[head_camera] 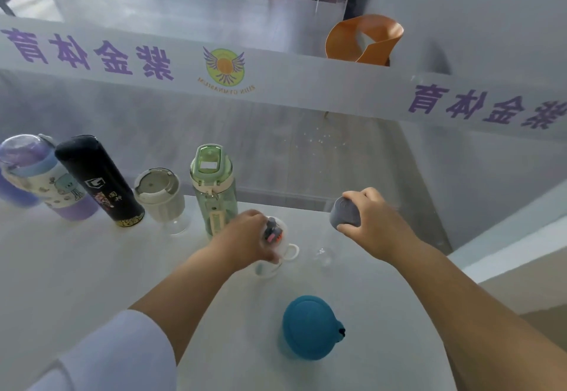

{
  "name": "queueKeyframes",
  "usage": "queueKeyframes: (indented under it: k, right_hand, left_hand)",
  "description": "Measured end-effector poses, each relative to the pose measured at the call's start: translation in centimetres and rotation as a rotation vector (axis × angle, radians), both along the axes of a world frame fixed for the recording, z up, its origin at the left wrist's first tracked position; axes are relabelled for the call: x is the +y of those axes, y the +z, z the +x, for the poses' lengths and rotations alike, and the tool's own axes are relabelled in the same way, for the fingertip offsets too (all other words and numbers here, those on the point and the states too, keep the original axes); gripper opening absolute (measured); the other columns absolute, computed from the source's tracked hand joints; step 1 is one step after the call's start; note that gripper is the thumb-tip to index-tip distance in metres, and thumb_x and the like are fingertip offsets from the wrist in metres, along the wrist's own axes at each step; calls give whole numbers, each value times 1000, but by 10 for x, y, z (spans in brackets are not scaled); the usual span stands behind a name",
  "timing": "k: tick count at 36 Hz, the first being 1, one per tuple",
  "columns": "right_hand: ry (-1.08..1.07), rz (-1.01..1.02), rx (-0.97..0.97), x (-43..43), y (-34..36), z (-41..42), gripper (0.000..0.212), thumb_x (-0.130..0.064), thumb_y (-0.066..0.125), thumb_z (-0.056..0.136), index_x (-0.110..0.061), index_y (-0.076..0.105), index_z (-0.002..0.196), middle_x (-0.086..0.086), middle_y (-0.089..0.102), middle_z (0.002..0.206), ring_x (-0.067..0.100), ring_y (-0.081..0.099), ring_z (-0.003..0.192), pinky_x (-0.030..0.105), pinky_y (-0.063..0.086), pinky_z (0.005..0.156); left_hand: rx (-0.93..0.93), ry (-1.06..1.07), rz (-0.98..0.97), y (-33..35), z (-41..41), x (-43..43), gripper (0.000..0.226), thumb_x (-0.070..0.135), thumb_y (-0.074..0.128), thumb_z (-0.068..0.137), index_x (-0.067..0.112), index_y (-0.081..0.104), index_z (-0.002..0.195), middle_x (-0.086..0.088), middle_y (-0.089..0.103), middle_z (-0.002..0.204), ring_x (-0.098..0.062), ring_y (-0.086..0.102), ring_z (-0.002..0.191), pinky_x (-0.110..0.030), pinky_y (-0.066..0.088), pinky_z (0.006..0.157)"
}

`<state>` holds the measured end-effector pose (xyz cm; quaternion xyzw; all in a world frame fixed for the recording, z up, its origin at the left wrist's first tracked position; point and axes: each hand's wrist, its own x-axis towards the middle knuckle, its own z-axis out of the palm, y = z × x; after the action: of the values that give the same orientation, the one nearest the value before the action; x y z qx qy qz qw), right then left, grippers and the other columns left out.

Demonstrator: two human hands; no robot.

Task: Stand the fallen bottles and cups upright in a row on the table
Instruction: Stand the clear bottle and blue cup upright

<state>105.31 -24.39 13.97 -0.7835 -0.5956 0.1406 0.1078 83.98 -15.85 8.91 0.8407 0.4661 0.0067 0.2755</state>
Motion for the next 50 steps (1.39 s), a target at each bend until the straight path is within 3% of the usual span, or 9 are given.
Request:
queueKeyframes:
  k: [3,11,16,26,32,37,44,50]
  right_hand:
    - [-9,8,19,4,0,6,54,-27,66,84,-15,45,133,8,47,121,29,56,101,33,47,85]
    - [-21,30,46,13,-1,11,52,-26,67,82,-12,48,128,7,49,119,27,55,101,27,42,80]
    - [-10,38,62,13,-1,12,54,-27,69,82,-13,47,130,6,48,121,26,55,102,27,43,82]
    - [-19,36,72,10,-2,14,58,-29,70,81,-16,45,132,4,48,124,25,55,105,36,48,89]
    - [-20,11,63,9,-2,14,60,-33,69,80,-20,42,133,3,49,125,25,55,106,40,49,90]
    - [-22,-25,60,8,5,15,62,-36,69,81,-20,41,134,3,46,130,24,53,110,41,48,92]
    - [-46,13,57,-3,21,12,62,-35,65,84,-18,39,138,3,40,141,24,42,127,39,39,103]
    - [-66,143,2,-29,32,-5,50,-35,66,84,-18,51,128,3,51,131,22,52,114,37,47,94]
  left_hand:
    - [-37,22,2,-2,8,9,61,44,81,62,11,59,108,-2,46,114,-17,49,99,-19,36,83]
    - [-89,60,-10,-3,28,28,55,36,82,65,7,60,105,-2,47,114,-12,42,90,-19,32,79]
    - [-129,108,-16,-7,30,32,66,37,83,62,10,58,117,-2,47,126,-19,51,104,-22,35,82]
    - [-171,89,16,-7,29,28,69,37,79,68,13,52,127,-1,46,135,-21,52,113,-22,36,87]
    - [-127,62,88,-7,22,22,64,45,71,76,10,51,125,-2,45,134,-22,54,106,-23,42,82]
    - [-71,36,125,-3,12,16,55,39,67,81,7,52,124,-5,47,131,-24,55,107,-32,48,89]
    - [83,0,154,12,-8,2,45,44,58,87,20,53,125,1,52,131,-21,57,106,-32,47,86]
    - [188,-43,173,22,-29,-13,45,50,55,86,25,53,124,3,57,126,-21,55,112,-35,47,92]
